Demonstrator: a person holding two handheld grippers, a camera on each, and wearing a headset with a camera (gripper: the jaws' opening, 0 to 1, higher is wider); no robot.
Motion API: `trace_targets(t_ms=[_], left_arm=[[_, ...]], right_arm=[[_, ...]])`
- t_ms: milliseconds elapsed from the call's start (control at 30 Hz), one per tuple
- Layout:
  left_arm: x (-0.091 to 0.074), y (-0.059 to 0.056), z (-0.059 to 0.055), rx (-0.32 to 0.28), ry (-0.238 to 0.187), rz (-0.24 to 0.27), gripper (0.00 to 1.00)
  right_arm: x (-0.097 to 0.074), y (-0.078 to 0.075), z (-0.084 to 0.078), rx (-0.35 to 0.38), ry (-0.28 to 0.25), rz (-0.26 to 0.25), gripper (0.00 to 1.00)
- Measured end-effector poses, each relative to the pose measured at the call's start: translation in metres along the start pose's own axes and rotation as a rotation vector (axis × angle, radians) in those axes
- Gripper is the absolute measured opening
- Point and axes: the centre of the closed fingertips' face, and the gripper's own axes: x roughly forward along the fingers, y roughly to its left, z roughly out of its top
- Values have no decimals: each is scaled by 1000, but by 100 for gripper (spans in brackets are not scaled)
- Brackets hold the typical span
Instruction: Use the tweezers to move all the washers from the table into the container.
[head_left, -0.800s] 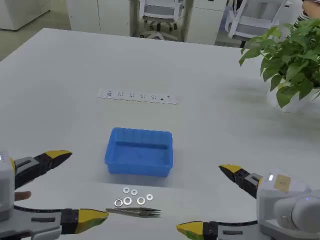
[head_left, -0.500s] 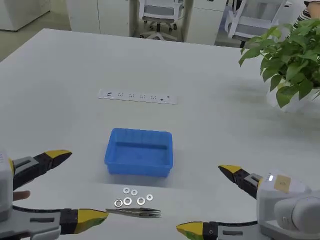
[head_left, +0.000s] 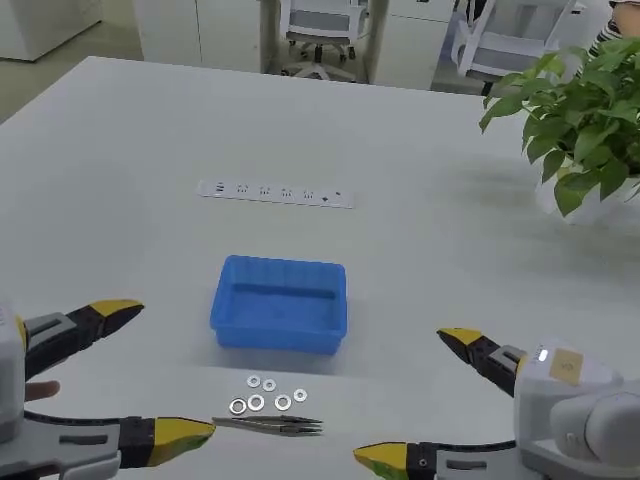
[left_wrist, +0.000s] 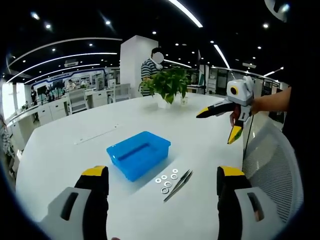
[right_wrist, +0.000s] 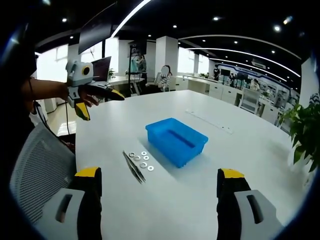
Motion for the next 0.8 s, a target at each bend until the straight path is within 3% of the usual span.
trace_targets(t_ms=[800], left_arm=[[0,0,-2,4,11,-8,94]], right_arm=[[0,0,1,-8,1,4,96]])
